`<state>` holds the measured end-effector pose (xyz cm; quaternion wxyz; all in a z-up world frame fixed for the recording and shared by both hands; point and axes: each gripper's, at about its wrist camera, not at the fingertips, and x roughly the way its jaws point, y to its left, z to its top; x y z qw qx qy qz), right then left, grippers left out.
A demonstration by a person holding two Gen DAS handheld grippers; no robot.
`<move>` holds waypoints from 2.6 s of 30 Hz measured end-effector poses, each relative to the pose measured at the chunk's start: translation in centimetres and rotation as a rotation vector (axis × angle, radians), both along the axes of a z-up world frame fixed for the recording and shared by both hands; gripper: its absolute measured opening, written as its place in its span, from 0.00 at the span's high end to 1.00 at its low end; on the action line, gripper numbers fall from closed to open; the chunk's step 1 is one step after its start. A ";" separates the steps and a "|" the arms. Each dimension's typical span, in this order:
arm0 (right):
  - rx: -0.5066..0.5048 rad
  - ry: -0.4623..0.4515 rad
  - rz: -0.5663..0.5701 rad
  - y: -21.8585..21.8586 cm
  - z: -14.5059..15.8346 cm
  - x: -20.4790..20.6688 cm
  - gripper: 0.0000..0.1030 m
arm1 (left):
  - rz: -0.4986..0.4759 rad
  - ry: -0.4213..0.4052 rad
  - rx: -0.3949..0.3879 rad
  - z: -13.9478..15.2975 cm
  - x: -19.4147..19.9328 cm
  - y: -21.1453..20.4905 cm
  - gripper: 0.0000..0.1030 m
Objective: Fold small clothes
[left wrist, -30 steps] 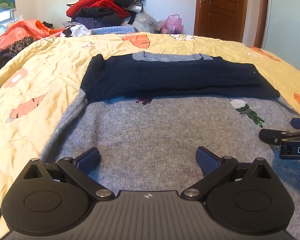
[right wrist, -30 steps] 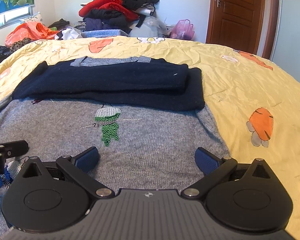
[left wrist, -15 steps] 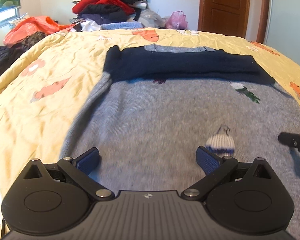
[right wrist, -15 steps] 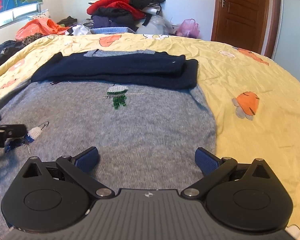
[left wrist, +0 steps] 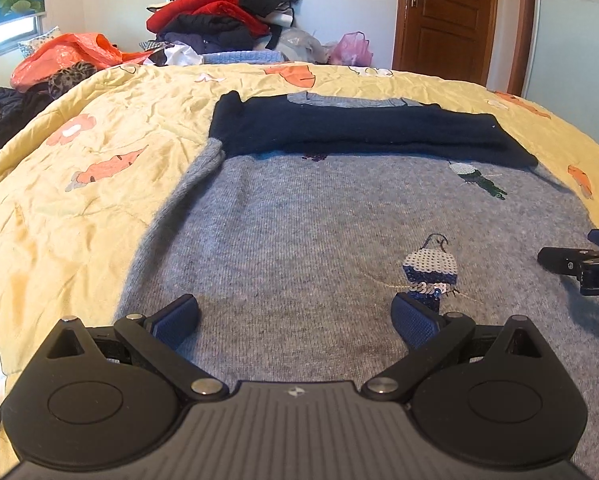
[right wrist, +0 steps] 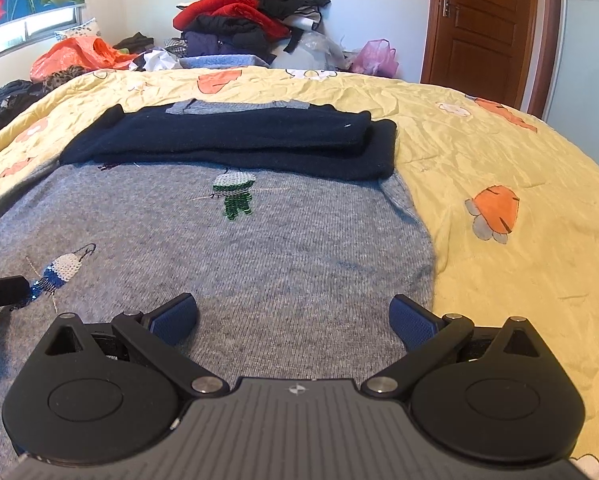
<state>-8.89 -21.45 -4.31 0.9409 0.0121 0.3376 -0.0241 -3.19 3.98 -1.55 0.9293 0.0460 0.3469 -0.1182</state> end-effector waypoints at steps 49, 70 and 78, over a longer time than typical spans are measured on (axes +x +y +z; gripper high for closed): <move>-0.012 0.026 -0.010 0.5 0.3 -2.9 0.00 | 0.000 0.000 0.000 0.0 -0.1 0.1 0.00; 0.003 0.045 0.006 0.9 0.7 -4.2 0.00 | -0.019 0.006 0.002 0.1 -3.0 1.0 0.00; -0.005 0.011 0.067 1.5 0.1 -6.6 0.00 | -0.019 0.004 0.000 0.1 -3.1 0.9 0.00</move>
